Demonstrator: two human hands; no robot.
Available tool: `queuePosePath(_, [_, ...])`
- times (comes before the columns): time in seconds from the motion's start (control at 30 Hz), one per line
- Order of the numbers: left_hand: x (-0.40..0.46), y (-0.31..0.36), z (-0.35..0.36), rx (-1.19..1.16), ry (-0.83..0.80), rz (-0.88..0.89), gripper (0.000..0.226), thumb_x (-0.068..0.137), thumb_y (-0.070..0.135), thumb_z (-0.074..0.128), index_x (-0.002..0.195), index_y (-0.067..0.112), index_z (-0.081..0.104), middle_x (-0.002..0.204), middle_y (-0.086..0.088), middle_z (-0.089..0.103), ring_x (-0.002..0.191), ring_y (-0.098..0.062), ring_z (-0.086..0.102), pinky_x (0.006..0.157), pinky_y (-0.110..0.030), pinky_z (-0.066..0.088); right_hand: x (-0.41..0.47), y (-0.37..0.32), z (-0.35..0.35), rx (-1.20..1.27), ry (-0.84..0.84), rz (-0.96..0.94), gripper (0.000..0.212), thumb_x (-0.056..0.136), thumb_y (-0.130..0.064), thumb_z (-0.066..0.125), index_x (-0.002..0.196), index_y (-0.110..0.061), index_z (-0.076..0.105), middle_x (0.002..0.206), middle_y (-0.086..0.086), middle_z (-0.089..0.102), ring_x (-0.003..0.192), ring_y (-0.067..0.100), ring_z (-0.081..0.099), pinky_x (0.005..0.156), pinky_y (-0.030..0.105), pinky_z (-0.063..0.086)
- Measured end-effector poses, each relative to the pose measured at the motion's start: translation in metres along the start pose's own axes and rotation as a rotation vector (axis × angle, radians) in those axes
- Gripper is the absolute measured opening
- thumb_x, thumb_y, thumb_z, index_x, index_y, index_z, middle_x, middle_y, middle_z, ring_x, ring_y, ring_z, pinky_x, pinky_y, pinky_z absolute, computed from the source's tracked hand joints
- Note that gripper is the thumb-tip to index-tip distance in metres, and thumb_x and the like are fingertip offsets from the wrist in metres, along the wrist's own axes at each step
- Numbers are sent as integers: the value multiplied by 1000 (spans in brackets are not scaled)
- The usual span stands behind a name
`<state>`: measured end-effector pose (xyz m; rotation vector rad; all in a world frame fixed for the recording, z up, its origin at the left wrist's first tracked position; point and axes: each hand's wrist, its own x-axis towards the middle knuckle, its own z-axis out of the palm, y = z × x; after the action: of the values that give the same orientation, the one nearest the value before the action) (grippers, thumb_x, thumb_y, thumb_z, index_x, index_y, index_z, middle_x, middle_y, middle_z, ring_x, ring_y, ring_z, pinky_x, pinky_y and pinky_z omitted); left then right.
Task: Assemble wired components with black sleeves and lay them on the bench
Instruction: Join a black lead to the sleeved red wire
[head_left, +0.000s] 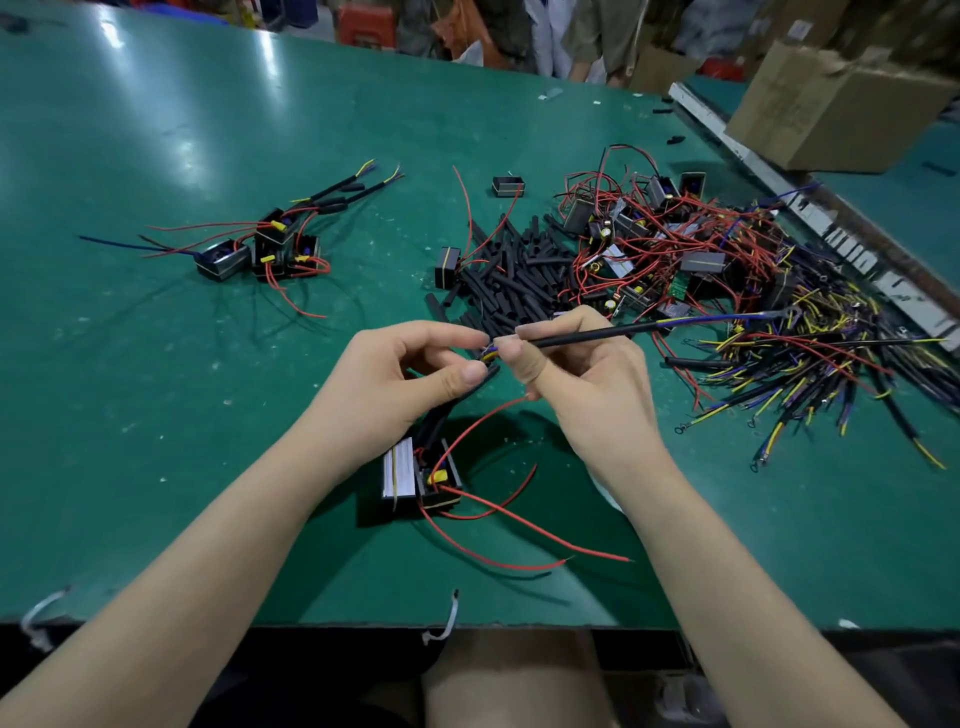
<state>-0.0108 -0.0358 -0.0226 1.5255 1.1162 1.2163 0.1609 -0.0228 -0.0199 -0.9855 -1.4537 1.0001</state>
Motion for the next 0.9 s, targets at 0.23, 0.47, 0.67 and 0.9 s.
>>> queuePosePath(0.23, [1, -3, 2, -41, 2, -2, 18, 70, 28, 69, 88, 25, 69, 64, 16, 66, 62, 5, 55, 64, -7, 42, 1, -3, 3, 205, -4, 152, 24, 68, -29, 77, 82, -18, 61, 71, 0, 72, 44, 9, 52, 50, 15, 43])
queuePosePath(0.47, [2, -6, 3, -70, 63, 20, 21, 71, 28, 70, 91, 23, 67, 63, 15, 65, 61, 4, 55, 64, -7, 42, 3, -1, 3, 253, -32, 199, 30, 66, -28, 74, 83, -12, 57, 68, 2, 71, 38, 9, 50, 43, 13, 37])
queuePosePath(0.67, [2, -9, 3, 184, 87, 122, 19, 75, 40, 67, 94, 37, 69, 62, 17, 61, 55, 3, 50, 57, -12, 37, 4, 1, 4, 237, -33, 232, 31, 65, -30, 75, 83, -12, 57, 64, -3, 69, 37, 9, 48, 45, 17, 42])
queuePosePath(0.9, [0, -7, 6, 417, 210, 304, 24, 81, 24, 71, 103, 30, 67, 71, 13, 64, 62, 4, 54, 63, -5, 36, 6, 2, 5, 275, -54, 233, 35, 68, -28, 72, 90, -5, 57, 68, -1, 70, 36, 8, 45, 42, 14, 39])
